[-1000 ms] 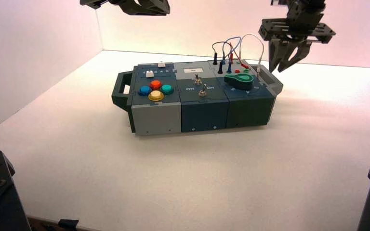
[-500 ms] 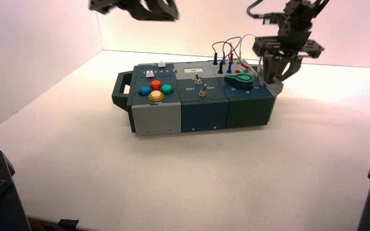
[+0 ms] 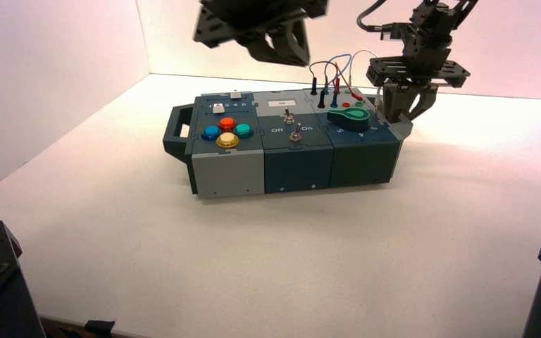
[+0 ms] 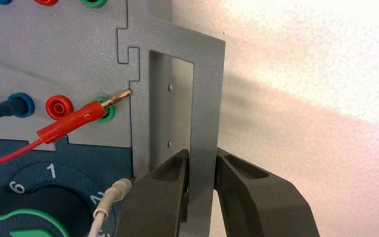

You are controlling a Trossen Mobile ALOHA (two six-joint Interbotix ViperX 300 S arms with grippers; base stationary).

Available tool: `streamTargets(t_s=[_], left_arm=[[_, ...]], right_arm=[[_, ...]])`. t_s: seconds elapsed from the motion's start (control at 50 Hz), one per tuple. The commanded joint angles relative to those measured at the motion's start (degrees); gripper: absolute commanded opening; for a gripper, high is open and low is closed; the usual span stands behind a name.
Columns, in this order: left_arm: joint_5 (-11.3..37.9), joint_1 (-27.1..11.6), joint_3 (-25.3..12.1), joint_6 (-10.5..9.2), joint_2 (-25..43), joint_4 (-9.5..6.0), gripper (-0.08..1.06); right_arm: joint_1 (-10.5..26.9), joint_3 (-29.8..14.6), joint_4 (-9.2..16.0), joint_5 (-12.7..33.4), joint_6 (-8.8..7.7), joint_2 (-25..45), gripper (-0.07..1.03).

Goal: Flip the bottom switch off with the left gripper.

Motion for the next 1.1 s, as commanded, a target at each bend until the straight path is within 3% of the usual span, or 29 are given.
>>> streamTargets(t_s=[0.02,0.16,0.28,0.7,1.1], left_arm=[[-0.62,-1.14,-2.55,-2.02,1.58,0.0,-0.03],[-0.62,-1.23,-2.55,-5.71,3.78,0.0,-0.03],[-0.62,-1.23,-2.9,-7.12,5.45,0.0,-0.03],[-0.35,-1.23,-6.68,-7.29,11.78,0.0,-0.03],[0.09,-1.05,-7.29,-7.56,14.5,0.0,-0.03]], right_arm=[[1.49,-1.58,0.26,-0.53,-0.35,-0.26,-0.01],[1.49,-1.58,0.26,-0.53,-0.35,-0.26,-0.01],[1.49,-1.85,0.26,-0.44,-0.44,-0.26,-0.01],[1.49,-2.37,0.26,-0.18,-0.35,-0.44,-0.01],[1.49,-2.2,0.26,-0.18,-0.44,-0.44,-0.01]])
